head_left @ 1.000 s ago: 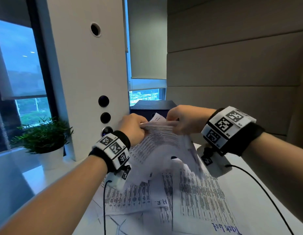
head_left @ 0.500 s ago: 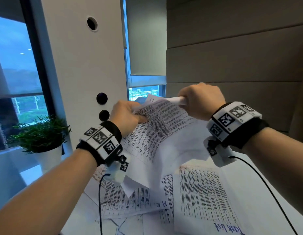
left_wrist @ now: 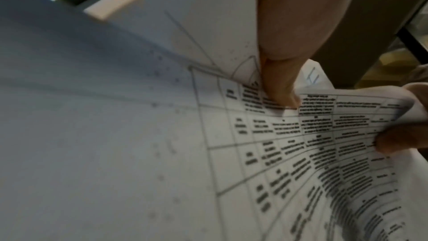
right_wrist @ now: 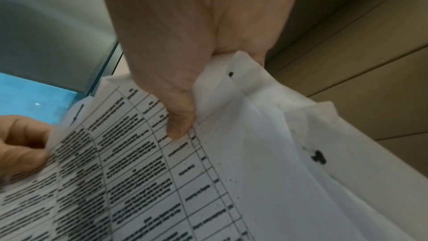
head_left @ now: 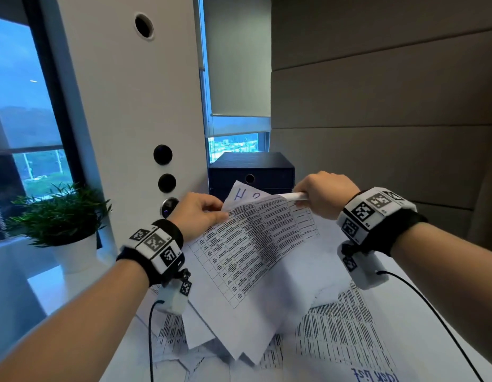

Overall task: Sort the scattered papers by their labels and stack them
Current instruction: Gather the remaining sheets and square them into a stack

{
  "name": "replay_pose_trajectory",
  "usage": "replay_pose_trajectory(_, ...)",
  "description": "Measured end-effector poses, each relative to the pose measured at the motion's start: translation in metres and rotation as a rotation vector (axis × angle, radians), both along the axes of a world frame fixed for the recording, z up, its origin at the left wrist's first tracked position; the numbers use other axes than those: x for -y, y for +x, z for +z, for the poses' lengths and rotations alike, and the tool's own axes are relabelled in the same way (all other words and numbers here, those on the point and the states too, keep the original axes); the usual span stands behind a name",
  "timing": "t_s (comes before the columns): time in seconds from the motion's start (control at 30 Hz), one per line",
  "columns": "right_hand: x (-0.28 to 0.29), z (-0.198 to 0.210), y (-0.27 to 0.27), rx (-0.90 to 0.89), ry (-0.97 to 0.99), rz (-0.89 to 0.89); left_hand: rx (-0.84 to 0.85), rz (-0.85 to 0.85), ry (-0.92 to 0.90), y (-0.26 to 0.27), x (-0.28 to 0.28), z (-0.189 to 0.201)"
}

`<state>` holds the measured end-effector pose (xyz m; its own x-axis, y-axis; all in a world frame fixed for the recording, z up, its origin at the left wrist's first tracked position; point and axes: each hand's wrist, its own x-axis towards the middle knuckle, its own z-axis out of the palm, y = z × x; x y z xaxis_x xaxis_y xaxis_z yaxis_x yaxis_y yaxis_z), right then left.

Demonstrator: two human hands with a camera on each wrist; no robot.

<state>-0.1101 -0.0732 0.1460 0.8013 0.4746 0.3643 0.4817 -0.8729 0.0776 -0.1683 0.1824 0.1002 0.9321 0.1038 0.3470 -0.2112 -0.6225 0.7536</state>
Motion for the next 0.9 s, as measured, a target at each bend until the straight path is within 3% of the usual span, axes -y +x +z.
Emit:
replay_pose_trajectory(0.17, -0.004, -0.012, 0.002, 0.006, 0.012, 0.094, 0.065, -0.063, -0.129, 0.006, 0.003, -0.010)
replay_pose_trajectory(0.43, 0.018, -0.032, 0.007, 0.030, 0.111, 0.059, 0.149, 0.099, -0.203, 0.012, -0.017, -0.025)
replay_pose_trajectory(0.53, 0.026, -0.039, 0.012, -0.028, 0.168, 0.067, 0.142, 0.062, -0.211, 0.007, -0.024, -0.036)
replay_pose_trajectory(0.73, 0.025, -0.054, 0.014, -0.051, 0.102, 0.061, 0.046, -0.133, -0.229, 0.000, -0.015, -0.046)
replay_pose_trajectory(0.8, 0.022, -0.056, 0.014, -0.035, 0.085, 0.058, -0.006, -0.171, -0.198, 0.001, -0.009, -0.044)
replay_pose_trajectory(0.9, 0.020, -0.058, 0.015, -0.034, 0.079, 0.052, 0.000, -0.096, -0.022, 0.006, 0.003, -0.045)
